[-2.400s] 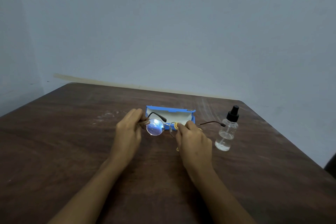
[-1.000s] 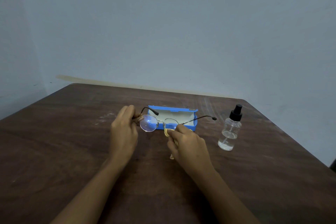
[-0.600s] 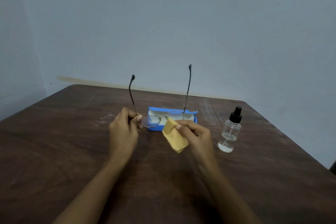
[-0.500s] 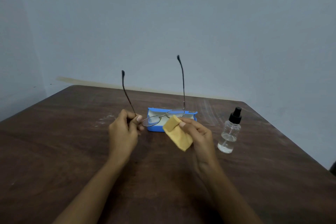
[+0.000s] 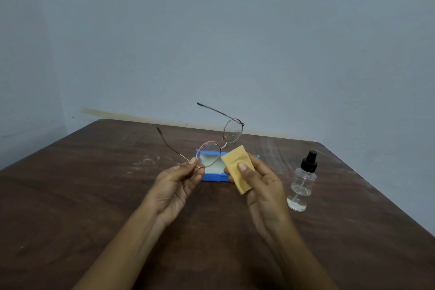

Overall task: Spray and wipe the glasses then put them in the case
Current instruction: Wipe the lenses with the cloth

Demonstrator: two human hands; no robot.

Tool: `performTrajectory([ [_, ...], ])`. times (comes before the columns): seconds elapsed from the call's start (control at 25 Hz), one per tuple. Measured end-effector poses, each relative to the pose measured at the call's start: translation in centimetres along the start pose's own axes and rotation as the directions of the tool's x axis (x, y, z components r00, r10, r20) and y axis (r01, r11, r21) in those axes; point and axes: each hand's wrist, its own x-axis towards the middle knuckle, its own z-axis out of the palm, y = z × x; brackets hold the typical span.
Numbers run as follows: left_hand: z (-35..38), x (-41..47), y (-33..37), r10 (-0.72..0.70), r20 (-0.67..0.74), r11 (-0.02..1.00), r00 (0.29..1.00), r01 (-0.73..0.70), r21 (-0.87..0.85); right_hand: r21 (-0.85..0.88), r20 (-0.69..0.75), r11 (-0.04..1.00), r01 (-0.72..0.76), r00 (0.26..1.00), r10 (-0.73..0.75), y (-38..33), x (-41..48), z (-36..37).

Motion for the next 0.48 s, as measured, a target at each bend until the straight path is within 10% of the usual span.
performTrajectory([
  [0.12, 0.2, -0.1, 0.3, -0.020, 0.009, 0.997, 1.000, 0.021, -0.071, -0.391, 0.020, 0.874, 0.290, 0.952, -0.307, 0.0, -0.5, 0.9],
  [0.28, 0.3, -0.2, 0.5, -0.047, 0.032, 0.995, 0.998, 0.049, -0.083, -0.677, 0.256, 0.338, 0.654, 0.639, -0.725, 0.3, 1.0, 2.6],
  [0.48, 0.0, 0.0, 0.2, -0.090, 0.040, 0.995, 0.995, 0.092, -0.049, -0.708, 0.605, -0.138, 0.693, 0.493, -0.625, 2.1, 2.4, 2.5],
])
